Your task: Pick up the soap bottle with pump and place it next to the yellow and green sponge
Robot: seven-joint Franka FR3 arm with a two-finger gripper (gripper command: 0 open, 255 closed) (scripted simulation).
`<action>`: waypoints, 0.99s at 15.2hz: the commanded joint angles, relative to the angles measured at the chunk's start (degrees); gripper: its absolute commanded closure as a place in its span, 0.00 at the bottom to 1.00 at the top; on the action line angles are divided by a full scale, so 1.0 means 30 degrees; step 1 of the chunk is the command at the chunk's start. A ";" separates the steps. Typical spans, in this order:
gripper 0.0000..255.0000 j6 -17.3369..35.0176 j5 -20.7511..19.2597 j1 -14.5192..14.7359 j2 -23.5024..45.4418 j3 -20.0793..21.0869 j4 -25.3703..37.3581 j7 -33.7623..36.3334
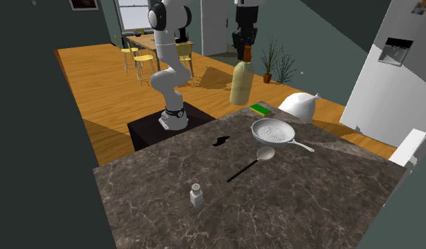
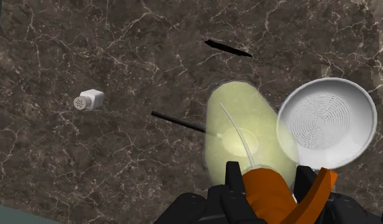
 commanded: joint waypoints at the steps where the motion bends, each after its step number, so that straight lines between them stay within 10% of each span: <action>1: 1.00 0.0499 0.0045 0.0368 -0.0138 0.0440 -0.0601 0.0818; 15: 1.00 0.4076 -0.0088 0.3139 0.1490 0.3700 -0.2407 0.6744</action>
